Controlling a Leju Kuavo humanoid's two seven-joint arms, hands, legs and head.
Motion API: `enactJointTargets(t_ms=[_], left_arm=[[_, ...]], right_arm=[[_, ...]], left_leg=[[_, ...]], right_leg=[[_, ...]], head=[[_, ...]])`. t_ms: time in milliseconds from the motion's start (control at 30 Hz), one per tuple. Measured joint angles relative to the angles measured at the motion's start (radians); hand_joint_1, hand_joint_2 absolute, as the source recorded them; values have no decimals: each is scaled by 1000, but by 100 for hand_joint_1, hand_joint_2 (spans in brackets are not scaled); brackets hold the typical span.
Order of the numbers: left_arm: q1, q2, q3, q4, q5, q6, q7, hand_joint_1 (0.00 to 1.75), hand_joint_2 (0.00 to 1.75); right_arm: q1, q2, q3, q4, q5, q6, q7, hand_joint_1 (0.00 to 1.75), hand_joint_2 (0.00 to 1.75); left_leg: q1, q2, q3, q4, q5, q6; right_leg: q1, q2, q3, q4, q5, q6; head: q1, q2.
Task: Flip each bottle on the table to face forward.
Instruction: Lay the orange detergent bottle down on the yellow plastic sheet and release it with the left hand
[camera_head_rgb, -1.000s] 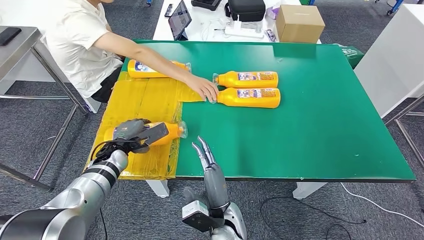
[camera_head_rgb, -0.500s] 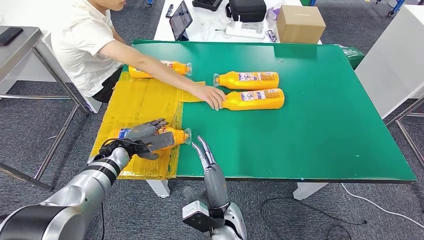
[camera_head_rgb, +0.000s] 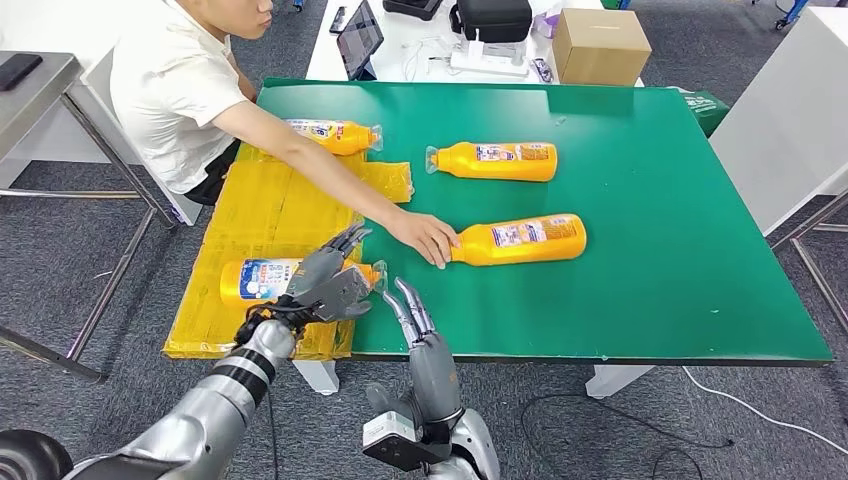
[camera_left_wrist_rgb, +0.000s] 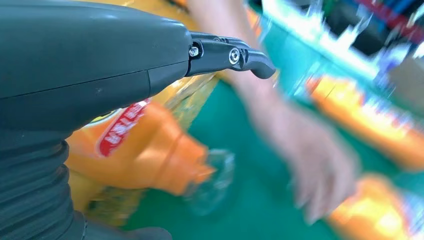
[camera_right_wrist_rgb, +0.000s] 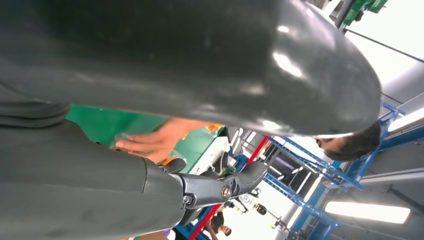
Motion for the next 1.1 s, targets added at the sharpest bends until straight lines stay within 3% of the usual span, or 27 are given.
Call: enactJointTargets(t_ms=[167,300,400,533,600,733,933,1100], left_arm=[[88,-6,-130,-159,122,110,22,0,175],[150,-5,-232,-264,199,218,20,0,175],[209,-10,-284,-347,284,328,-12,0,175],[281,-31,-313,-434,448,403,-47,0,175],[320,-52,-323,-468,622,399,-56,0,175],[379,-65,-374,-495,923,310,-45,0,175],[399,-56,-437,-521,1051,304,-42,0,175],[402,-46,-461,-542,1065,306,-40,0,175]], right_arm=[[17,1,-60,-9,163,0,0,0,0],[19,4,-171,-13,333,-1,0,0,175],[20,10,-304,-23,525,-1,1,0,175],[14,12,-458,-43,719,-2,22,0,175],[4,5,-543,-51,834,-2,61,0,175],[-58,-49,-659,-42,924,-2,165,0,175],[-185,-168,-662,95,955,-2,408,0,175],[-246,-228,-627,203,938,-3,458,0,175]], left_leg=[[0,0,-1,0,0,0],[0,0,-1,0,0,0],[-1,-1,-2,0,0,0],[-1,-1,-2,0,0,1],[-1,-1,-2,0,-1,1],[-2,-2,-3,0,-1,1],[-2,-2,-3,0,1,3],[-2,-1,-2,0,1,3]], right_leg=[[0,0,-1,0,0,0],[0,0,-1,0,0,0],[-1,-1,-1,-1,0,0],[-1,-2,-1,-1,0,1],[-1,-2,0,-1,0,1],[-2,-2,-1,-1,1,1],[-2,-3,0,-1,2,2],[-2,-2,0,-1,2,2]], head=[[0,0],[0,0],[0,0],[0,0],[-1,0],[0,0],[-1,0],[-1,0]])
